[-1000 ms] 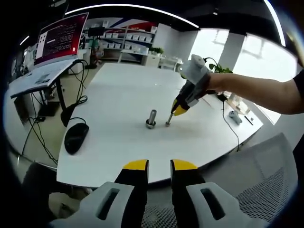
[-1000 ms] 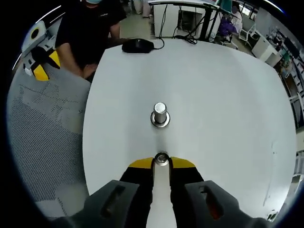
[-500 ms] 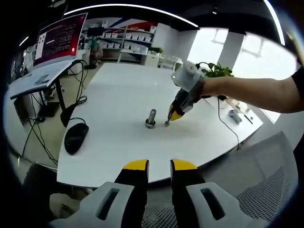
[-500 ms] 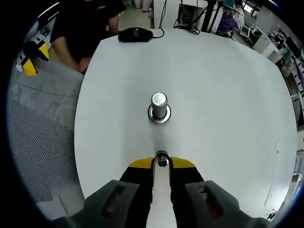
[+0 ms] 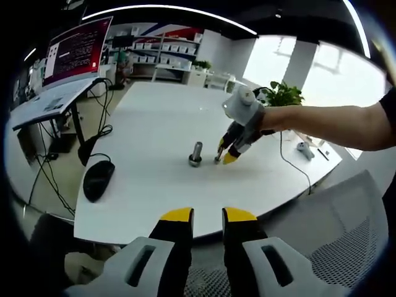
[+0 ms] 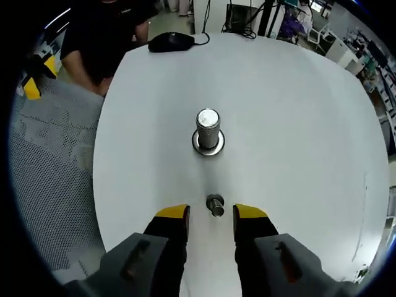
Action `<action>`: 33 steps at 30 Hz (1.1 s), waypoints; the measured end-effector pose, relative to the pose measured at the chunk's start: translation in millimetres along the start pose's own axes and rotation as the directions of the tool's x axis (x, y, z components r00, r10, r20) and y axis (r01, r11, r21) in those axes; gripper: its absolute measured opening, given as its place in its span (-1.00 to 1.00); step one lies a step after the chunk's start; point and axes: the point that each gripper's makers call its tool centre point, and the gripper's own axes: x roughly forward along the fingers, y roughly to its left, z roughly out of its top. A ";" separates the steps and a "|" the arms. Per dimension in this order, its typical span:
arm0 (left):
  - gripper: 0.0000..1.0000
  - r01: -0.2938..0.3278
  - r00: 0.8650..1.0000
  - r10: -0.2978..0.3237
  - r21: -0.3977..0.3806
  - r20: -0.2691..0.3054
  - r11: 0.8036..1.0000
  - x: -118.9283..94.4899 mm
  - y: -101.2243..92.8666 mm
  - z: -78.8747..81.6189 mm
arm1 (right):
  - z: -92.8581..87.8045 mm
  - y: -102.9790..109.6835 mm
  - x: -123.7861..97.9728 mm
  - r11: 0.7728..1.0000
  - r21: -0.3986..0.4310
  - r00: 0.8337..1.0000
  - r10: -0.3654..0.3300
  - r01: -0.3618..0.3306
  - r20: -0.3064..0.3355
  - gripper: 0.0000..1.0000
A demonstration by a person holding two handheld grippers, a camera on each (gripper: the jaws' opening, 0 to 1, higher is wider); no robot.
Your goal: Place the washer onto the threaded stud by aligning its center hole with the stud, sliding it down to the base, and recovering from edge contact or off-axis alignment until the washer reaches the visible bottom stop.
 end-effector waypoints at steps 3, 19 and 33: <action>-0.68 0.001 1.000 -0.001 0.002 -0.002 1.000 0.2 0.4 -0.4 | -2.8 0.5 -22.0 0.998 0.052 0.998 -0.030 0.027 0.055 -0.30; -0.60 0.021 1.000 -0.020 0.022 -0.016 1.000 -0.2 -4.1 -2.9 | -51.5 12.6 -164.5 0.913 0.364 0.906 -0.302 0.186 0.296 -0.10; -0.59 0.035 0.999 -0.034 0.036 -0.023 0.999 0.2 -5.5 -4.1 | -115.2 58.1 -248.8 0.646 0.754 0.684 -0.604 0.120 0.409 0.07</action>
